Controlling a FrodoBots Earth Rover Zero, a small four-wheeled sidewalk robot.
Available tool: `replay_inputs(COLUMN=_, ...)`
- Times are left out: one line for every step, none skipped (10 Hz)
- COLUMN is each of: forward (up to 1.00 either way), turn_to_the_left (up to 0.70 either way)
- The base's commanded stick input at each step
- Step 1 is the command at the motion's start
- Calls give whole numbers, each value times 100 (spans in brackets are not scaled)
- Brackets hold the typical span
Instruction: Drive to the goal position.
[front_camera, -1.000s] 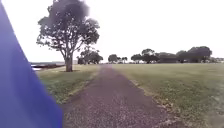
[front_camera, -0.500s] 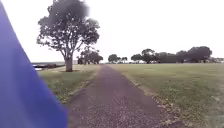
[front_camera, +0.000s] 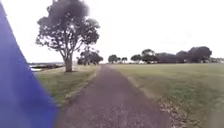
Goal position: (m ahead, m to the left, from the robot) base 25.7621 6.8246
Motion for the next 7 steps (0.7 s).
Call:
replay_inputs(forward=70, turn_to_the_left=0)
replay_inputs(forward=70, turn_to_the_left=0)
replay_inputs(forward=70, turn_to_the_left=0)
replay_inputs(forward=70, turn_to_the_left=0)
replay_inputs(forward=70, turn_to_the_left=0)
replay_inputs(forward=70, turn_to_the_left=0)
replay_inputs(forward=70, turn_to_the_left=0)
